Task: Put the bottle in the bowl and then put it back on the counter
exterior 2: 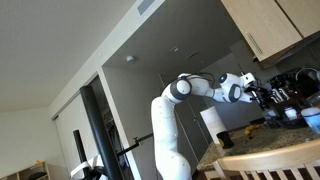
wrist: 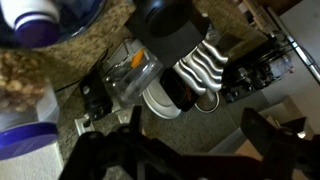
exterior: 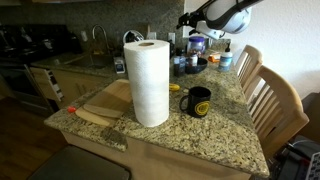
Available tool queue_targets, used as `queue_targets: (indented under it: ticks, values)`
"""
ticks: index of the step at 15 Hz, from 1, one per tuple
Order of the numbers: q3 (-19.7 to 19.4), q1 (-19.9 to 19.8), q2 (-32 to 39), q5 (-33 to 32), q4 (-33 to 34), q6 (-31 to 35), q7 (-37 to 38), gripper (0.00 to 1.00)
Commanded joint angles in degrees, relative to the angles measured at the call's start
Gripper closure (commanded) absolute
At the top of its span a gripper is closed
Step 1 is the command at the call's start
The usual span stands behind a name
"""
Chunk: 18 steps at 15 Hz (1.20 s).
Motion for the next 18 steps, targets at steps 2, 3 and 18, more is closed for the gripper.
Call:
queue_targets:
  ticks: [2,3,18]
  values:
    - [16.8,-11.9,5.5,14.0,10.0,-12.8,-9.5,0.00]
    - [16.8,-12.5,5.3,15.9,10.5,-16.5,-8.8,0.00]
    - [-12.1,2.9,2.3,0.9,11.4,-32.7,14.0,0.00]
